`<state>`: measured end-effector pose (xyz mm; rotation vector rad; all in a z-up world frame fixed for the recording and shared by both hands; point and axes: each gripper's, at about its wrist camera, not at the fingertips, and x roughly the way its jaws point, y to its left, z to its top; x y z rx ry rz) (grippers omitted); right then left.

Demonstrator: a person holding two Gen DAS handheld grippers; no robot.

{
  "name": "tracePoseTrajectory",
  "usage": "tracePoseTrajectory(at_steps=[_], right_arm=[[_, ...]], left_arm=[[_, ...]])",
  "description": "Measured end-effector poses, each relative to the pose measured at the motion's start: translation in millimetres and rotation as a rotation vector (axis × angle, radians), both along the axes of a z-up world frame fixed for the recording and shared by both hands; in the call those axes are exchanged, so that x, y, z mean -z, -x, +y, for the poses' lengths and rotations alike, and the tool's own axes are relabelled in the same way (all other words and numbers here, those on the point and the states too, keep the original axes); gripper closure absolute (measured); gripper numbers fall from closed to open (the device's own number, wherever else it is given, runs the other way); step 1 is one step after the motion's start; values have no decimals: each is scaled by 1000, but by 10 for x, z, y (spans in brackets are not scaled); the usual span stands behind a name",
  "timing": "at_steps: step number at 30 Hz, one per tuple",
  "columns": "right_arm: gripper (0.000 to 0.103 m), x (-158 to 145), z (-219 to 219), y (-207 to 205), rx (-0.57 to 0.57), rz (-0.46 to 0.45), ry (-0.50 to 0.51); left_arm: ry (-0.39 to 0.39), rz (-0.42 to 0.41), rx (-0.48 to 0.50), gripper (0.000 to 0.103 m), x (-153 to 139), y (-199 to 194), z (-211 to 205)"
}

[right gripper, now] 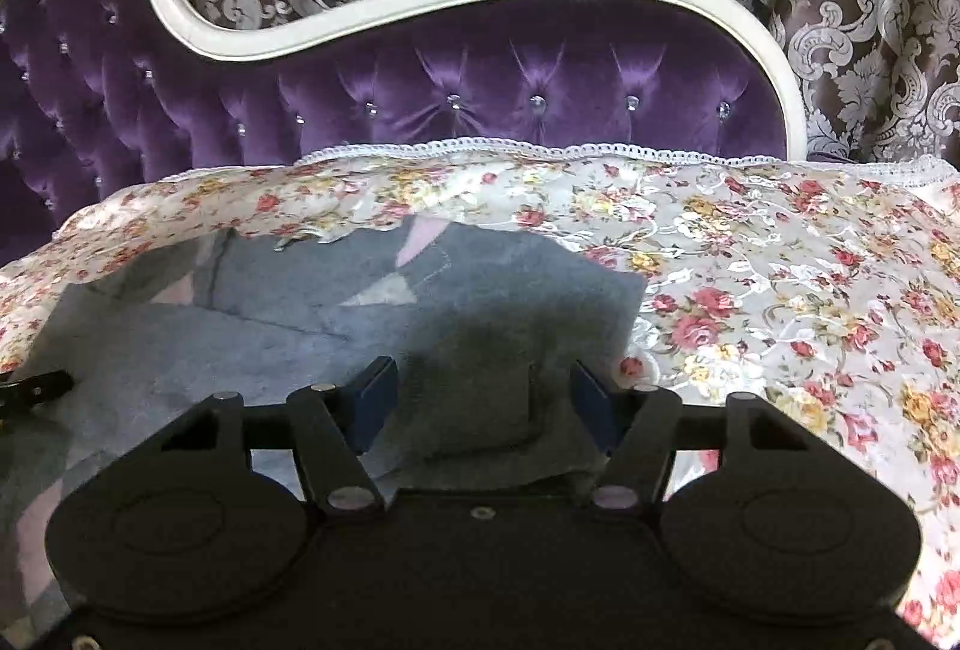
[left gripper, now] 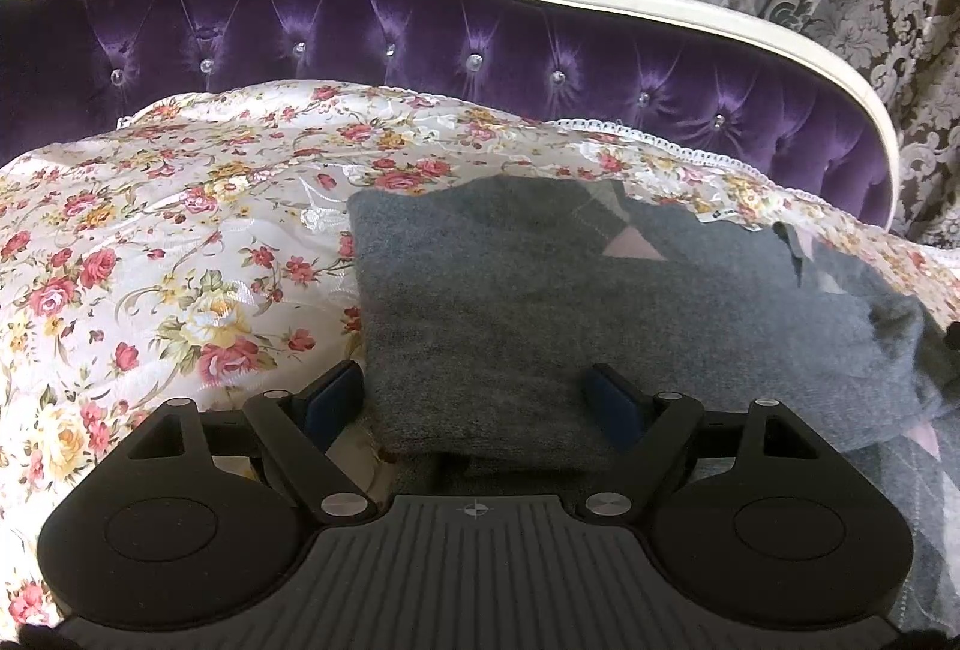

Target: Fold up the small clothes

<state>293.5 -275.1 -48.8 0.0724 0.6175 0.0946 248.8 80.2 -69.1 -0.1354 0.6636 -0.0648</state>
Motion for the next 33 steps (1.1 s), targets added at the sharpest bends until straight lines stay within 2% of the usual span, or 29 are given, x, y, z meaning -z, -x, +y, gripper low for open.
tracePoseTrajectory(at_steps=[3,8,9,10,11,14,17,20,23,27,29,30,31,33], right_arm=[[37,61,-36,-112,-18,34,-23],[59,131,-76,-186,-36,85,-92],[66,132,-72,-183,-39,86,-94],[86,129,-54,-180,-46,87,-91],[93,121,-35,-178,-56,89,-88],[94,-39,19,-60,-93,38,-88],[94,-202,-34,122,-51,-4,-96],[93,-58,-170,89,25,79,-87],[93,76,-235,74,35,136,-79],[87,-3,-207,165,52,94,-48],[70,-95,-132,230,64,33,-3],[50,-140,-82,267,52,-4,13],[35,-157,-33,274,32,-29,20],[25,-173,73,263,-19,-54,27]], left_arm=[[-1,1,-3,22,-1,6,-7],[-2,2,-4,22,-4,7,-8],[-2,2,-4,22,-3,8,-6],[-3,3,-4,22,-4,8,-5],[-3,3,-5,22,-7,9,-9],[2,6,-7,22,-12,10,-11],[-3,7,-8,22,-16,7,-22],[-4,12,-6,22,-24,-4,-25],[6,18,-5,22,-30,-15,-6],[-15,31,6,21,-44,-32,-28],[-24,48,16,20,-67,-52,-37],[-26,57,19,20,-81,-61,-35],[-28,66,18,20,-97,-64,-34],[-37,79,7,20,-121,-33,-39]])
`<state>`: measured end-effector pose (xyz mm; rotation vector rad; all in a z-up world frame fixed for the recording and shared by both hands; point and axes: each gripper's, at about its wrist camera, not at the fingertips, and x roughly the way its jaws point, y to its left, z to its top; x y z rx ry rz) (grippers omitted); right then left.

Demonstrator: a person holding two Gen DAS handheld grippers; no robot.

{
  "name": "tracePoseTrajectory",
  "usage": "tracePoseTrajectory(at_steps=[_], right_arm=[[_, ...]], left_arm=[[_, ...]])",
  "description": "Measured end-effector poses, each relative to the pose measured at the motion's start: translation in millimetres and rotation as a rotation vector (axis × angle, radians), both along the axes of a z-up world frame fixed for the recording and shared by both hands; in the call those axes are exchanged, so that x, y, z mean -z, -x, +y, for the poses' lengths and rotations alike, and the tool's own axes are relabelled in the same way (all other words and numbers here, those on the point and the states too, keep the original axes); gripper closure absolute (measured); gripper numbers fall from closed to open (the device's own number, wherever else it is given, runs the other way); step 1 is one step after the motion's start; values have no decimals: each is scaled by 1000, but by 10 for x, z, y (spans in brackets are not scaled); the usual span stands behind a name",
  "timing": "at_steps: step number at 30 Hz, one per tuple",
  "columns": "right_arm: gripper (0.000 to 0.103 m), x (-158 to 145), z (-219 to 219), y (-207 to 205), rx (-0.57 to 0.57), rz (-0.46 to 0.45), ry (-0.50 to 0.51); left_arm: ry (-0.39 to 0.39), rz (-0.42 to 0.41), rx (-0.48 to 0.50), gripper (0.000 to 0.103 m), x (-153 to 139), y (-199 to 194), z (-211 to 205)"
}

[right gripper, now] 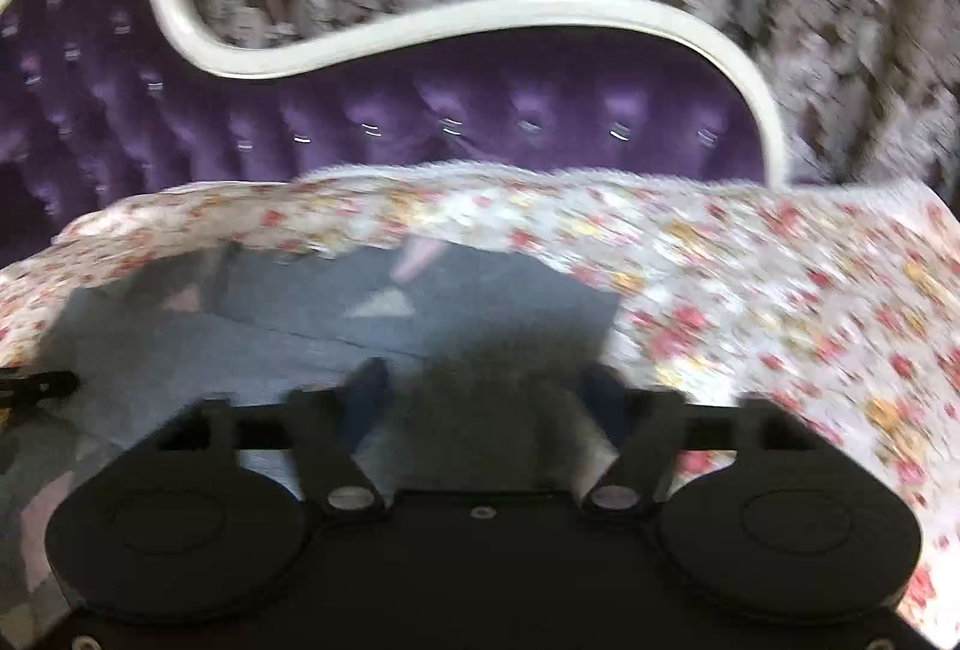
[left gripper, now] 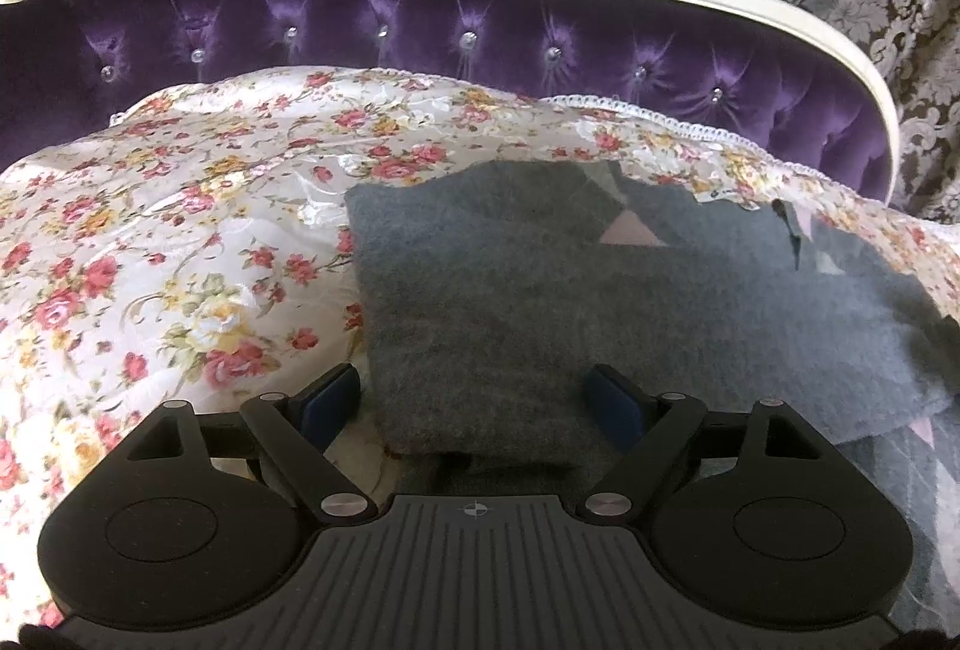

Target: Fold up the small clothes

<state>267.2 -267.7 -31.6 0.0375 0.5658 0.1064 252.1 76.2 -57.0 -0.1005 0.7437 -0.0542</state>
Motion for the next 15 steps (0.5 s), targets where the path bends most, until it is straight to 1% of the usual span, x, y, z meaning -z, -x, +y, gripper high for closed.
tracePoseTrajectory(at_steps=[2,4,7,8,9,12,13,15], right_arm=[[25,43,139,-51,-47,18,33],[22,137,259,-100,-73,38,77],[20,373,375,-191,-71,116,130],[20,434,386,-203,-68,125,130],[17,459,367,-190,-60,105,115],[16,432,318,-147,-49,100,88],[15,403,303,-122,-52,97,78],[14,327,289,-16,-58,77,64]], left_arm=[[-17,6,-5,19,-15,54,-20],[-41,15,-1,15,-13,118,-39],[-54,28,0,10,8,195,-26],[-56,28,1,9,13,217,-22],[-63,31,5,8,16,234,-26],[-87,50,18,8,-3,277,-50],[-82,50,21,8,-26,320,-50],[-37,53,27,8,-76,425,-33]])
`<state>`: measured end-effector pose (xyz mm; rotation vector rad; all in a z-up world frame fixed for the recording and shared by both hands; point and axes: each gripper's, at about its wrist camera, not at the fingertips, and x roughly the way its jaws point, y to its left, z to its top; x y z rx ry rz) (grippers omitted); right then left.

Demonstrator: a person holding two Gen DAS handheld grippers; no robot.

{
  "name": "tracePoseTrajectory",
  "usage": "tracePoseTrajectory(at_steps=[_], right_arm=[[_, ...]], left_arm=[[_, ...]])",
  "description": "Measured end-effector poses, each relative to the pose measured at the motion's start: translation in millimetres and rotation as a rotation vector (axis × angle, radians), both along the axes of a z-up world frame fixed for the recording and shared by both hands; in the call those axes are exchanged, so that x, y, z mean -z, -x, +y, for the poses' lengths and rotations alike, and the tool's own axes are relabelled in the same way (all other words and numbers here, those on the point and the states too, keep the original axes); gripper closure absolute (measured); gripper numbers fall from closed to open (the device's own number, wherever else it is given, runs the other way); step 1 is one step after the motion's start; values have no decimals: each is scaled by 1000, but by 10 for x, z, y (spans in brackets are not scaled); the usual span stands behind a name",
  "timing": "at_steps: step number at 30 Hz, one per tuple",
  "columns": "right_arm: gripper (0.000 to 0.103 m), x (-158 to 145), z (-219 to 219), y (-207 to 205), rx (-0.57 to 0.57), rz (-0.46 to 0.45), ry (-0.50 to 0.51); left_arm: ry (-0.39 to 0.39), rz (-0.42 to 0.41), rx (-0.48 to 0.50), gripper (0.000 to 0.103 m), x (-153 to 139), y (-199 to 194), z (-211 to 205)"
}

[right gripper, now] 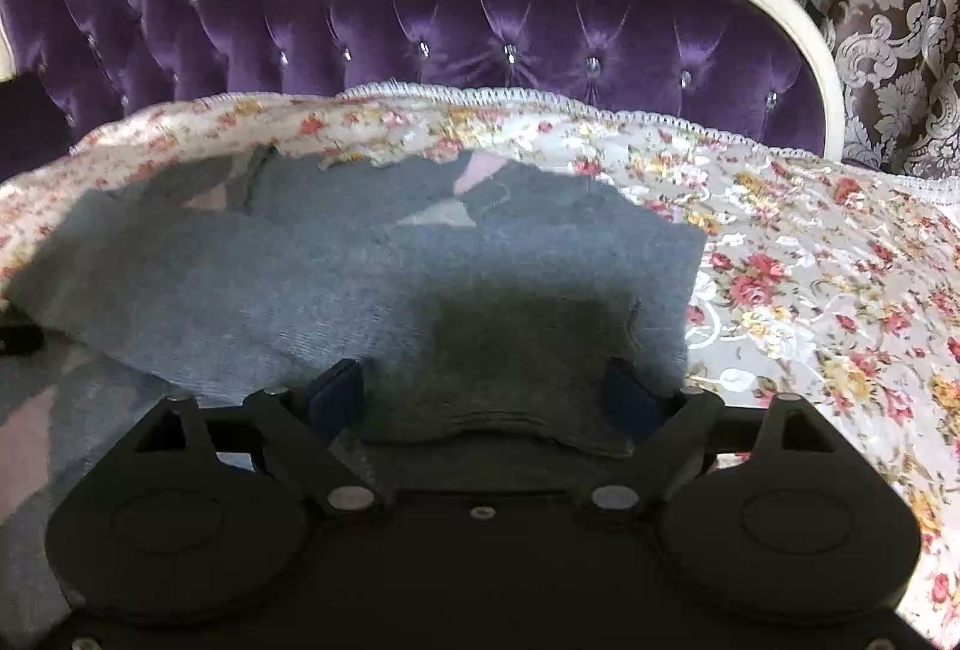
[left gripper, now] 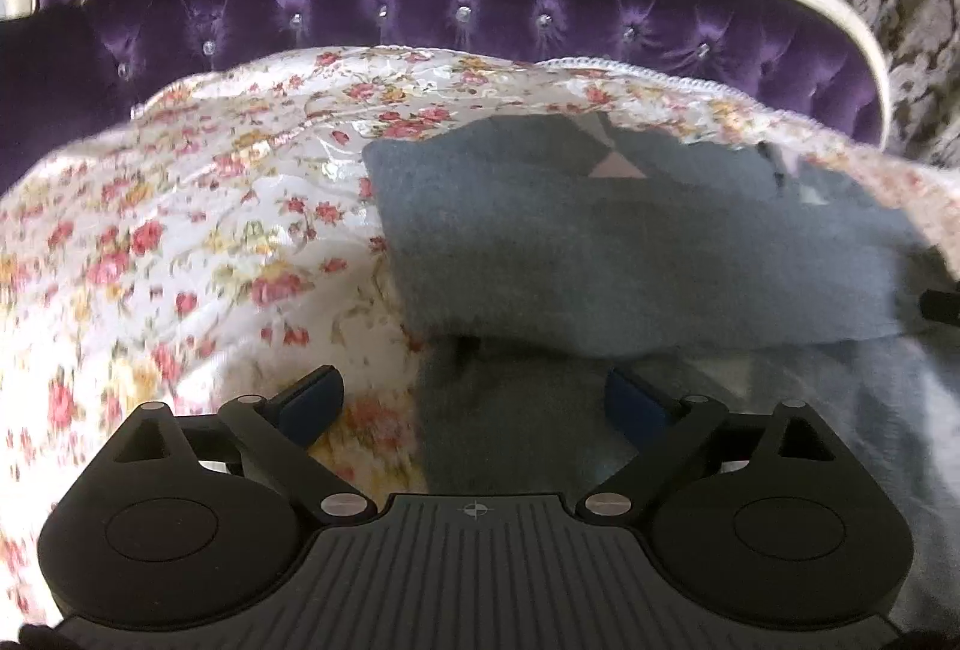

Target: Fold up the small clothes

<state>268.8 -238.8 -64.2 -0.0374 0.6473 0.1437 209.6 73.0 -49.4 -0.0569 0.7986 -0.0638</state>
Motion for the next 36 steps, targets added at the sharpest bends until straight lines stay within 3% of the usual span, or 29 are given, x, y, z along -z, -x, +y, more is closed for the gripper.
tracePoseTrajectory(at_steps=[4,9,19,28,36], right_arm=[[7,-183,-56,360,-30,-55,-46],[5,-316,-132,924,-50,-80,-130],[4,-252,-212,1917,-80,-18,-249],[4,-132,-312,2354,-57,63,-334],[4,72,-346,2478,-22,133,-446]], left_arm=[[70,-6,5,8,-118,324,-22],[125,-10,19,8,-254,813,-85],[166,-6,47,8,-367,1561,-197],[182,20,54,8,-260,2013,-275],[207,56,55,8,-113,2169,-338]])
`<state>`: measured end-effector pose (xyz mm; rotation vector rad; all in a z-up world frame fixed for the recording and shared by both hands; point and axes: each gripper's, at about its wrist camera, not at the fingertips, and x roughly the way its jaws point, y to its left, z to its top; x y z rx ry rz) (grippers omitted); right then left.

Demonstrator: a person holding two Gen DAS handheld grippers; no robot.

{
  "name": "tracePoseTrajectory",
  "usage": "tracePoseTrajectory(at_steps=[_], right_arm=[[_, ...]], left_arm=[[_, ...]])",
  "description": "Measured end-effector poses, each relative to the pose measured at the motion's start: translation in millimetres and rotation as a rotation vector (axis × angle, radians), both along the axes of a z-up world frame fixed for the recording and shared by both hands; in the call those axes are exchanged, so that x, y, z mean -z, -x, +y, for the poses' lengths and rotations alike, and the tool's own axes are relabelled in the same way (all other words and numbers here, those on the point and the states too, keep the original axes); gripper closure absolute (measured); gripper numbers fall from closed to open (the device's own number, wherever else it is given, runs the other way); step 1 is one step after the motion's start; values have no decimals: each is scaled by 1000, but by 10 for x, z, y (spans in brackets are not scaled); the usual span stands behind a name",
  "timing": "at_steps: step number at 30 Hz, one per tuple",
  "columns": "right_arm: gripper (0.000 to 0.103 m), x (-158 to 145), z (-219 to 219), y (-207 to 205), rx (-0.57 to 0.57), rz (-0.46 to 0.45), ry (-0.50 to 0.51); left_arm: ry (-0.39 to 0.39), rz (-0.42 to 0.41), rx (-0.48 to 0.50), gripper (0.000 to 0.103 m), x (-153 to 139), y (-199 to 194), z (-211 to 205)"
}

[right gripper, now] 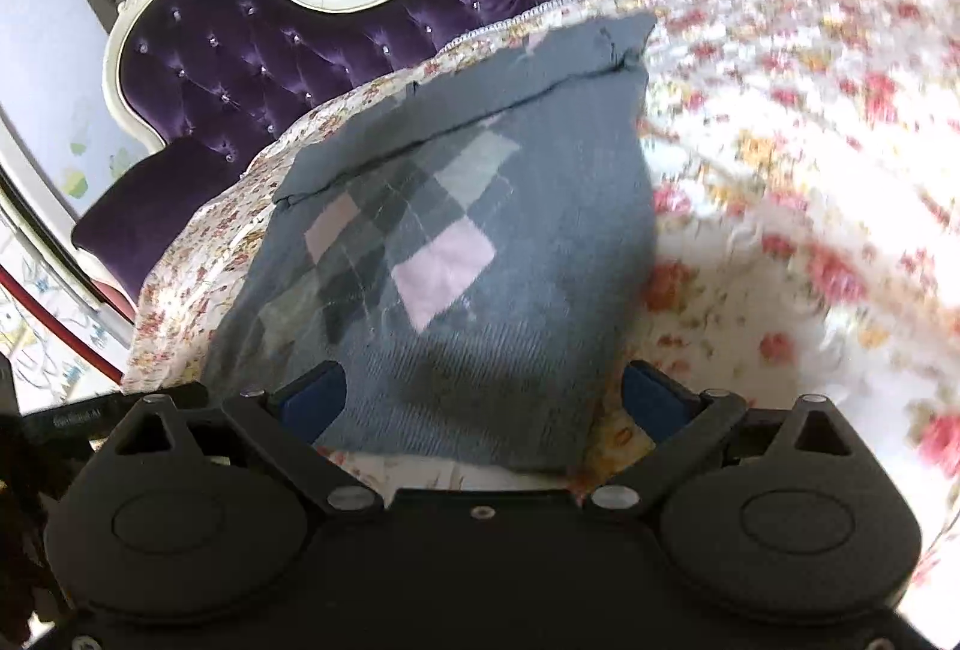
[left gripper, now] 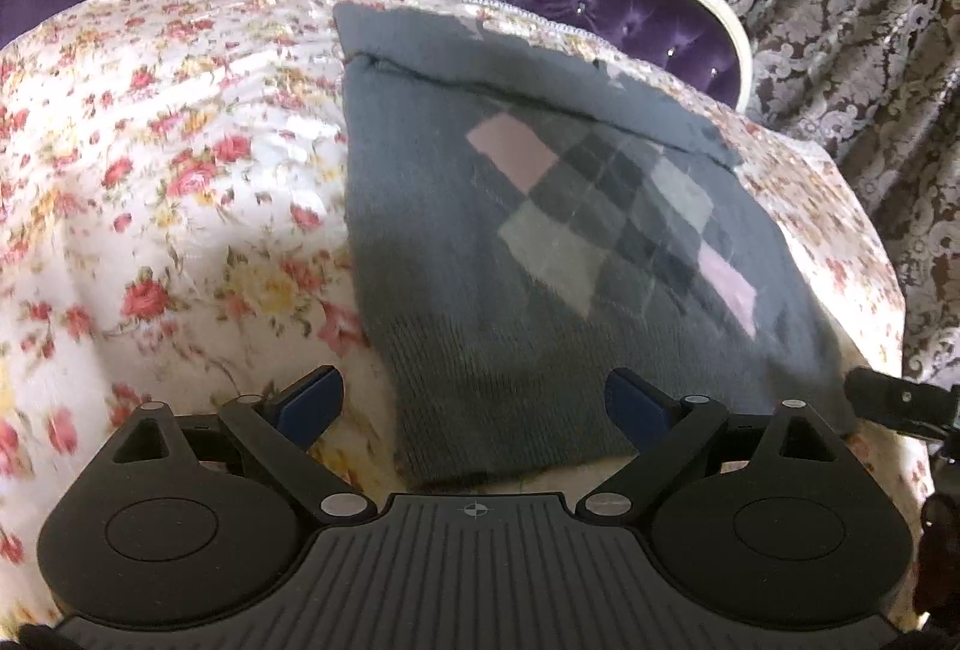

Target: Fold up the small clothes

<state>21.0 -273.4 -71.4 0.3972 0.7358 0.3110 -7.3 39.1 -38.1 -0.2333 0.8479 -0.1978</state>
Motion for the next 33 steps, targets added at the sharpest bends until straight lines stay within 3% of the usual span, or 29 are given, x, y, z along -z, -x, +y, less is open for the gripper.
tracePoseTrajectory(at_steps=[9,14,19,26,29,33], right_arm=[[0,58,122,-35,-27,1,6],[0,78,120,0,-19,-21,-8],[0,87,98,-19,-28,-18,-28],[0,105,58,-86,-50,-15,-79],[0,117,54,-119,-53,-20,-97],[0,116,49,-146,-63,-16,-107]], left_arm=[[-54,-22,18,7,53,47,-127],[-36,-14,43,8,61,38,-147],[36,-6,70,9,65,-30,-109],[58,-14,82,14,74,-138,-93],[55,-23,83,21,78,-165,-99],[27,-34,72,47,73,-168,-84]])
